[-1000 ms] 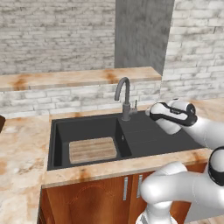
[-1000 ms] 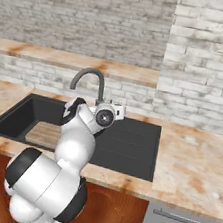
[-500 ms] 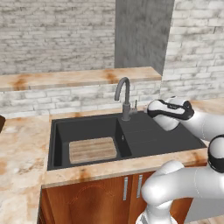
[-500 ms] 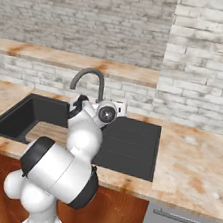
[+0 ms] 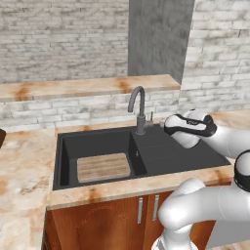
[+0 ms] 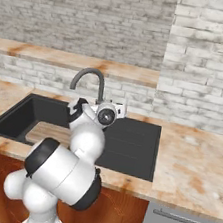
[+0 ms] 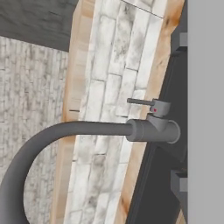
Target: Turn on the sink faucet with hot water and rinse the cutting board for ten seconds, then turn off the faucet. Push the cutting board to reach the water if necessary.
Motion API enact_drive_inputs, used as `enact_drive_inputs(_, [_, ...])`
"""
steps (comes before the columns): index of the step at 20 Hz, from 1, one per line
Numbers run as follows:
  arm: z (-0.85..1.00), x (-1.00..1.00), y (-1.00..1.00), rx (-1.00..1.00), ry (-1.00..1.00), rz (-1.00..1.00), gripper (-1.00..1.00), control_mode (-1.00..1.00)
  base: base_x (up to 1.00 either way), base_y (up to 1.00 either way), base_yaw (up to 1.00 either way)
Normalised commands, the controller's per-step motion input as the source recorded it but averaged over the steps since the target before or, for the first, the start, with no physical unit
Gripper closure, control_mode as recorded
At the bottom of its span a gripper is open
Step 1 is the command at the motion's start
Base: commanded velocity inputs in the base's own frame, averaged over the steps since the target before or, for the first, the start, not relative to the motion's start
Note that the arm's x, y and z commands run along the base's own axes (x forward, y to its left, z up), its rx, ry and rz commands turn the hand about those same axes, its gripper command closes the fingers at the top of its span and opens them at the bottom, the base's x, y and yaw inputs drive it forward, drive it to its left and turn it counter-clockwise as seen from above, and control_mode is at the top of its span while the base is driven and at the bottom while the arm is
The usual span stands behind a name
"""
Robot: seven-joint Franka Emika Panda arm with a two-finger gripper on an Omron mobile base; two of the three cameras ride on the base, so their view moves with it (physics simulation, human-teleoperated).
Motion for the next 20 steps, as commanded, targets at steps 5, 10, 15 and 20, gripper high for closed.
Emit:
enact_drive_inputs(5, [0.00, 0.15, 0.00, 0.00, 0.00, 0.00, -1.00, -1.00, 0.00, 0.00, 0.00])
enact_drive_inputs(10, [-0.01, 0.33, 0.00, 0.00, 0.00, 0.00, -1.00, -1.00, 0.00, 0.00, 0.00])
enact_drive_inputs(15, [-0.03, 0.34, 0.00, 0.00, 0.00, 0.00, -1.00, -1.00, 0.00, 0.00, 0.00])
enact_drive_inputs(20, [-0.14, 0.24, -0.01, 0.00, 0.00, 0.00, -1.00, -1.00, 0.00, 0.00, 0.00])
